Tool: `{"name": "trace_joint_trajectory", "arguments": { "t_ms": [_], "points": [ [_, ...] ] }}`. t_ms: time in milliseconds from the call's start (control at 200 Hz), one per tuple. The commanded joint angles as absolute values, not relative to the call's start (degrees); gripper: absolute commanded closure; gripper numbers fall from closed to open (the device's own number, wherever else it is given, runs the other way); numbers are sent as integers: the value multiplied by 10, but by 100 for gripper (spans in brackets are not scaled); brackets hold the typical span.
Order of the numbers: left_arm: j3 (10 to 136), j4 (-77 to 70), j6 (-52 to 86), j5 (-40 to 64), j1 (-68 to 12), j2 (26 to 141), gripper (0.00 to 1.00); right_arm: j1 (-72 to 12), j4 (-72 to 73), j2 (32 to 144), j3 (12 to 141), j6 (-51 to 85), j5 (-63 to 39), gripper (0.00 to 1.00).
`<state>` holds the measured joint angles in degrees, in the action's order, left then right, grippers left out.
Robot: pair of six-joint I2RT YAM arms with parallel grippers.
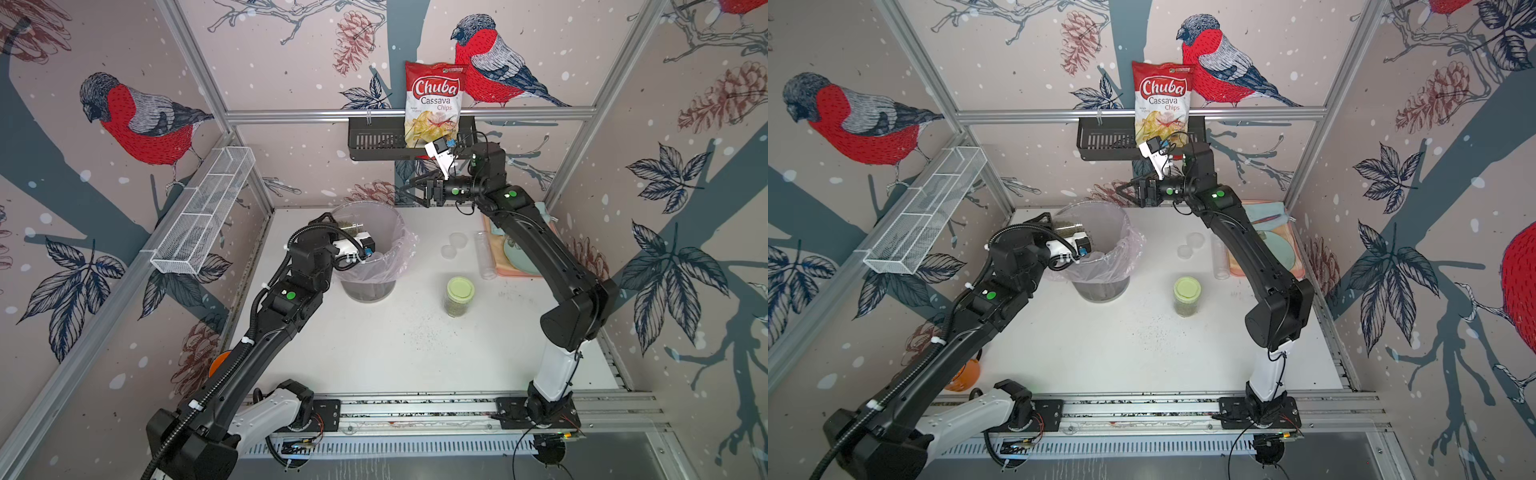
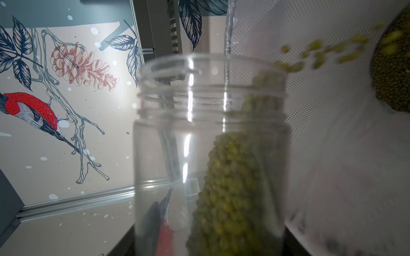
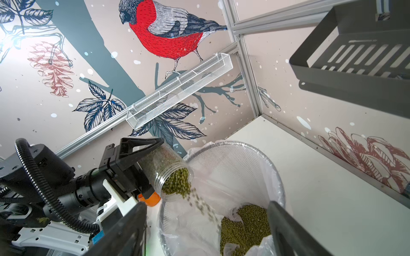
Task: Empty moldy mung beans from jars
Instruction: Pour the moldy mung beans from the jar into the trash bin.
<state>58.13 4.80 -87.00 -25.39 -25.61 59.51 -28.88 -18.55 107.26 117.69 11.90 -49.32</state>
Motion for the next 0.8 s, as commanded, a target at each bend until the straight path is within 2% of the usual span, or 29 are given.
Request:
{"name": "trace_joint_trajectory", "arguments": {
  "t_ms": [0, 255, 615, 795],
  "points": [
    [585, 27, -886, -241, -253, 592, 92, -293, -191, 1077, 1192, 121, -490, 15],
    [583, 28, -910, -245, -242, 580, 92, -311, -187, 1080, 1199, 138, -520, 15],
    [575, 17, -914, -195, -242, 584, 92, -338, -238, 1081, 1210, 99, -491, 15],
    [569, 0, -934, -192, -249, 594, 93, -338, -239, 1112, 1245, 105, -542, 15]
  ]
}}
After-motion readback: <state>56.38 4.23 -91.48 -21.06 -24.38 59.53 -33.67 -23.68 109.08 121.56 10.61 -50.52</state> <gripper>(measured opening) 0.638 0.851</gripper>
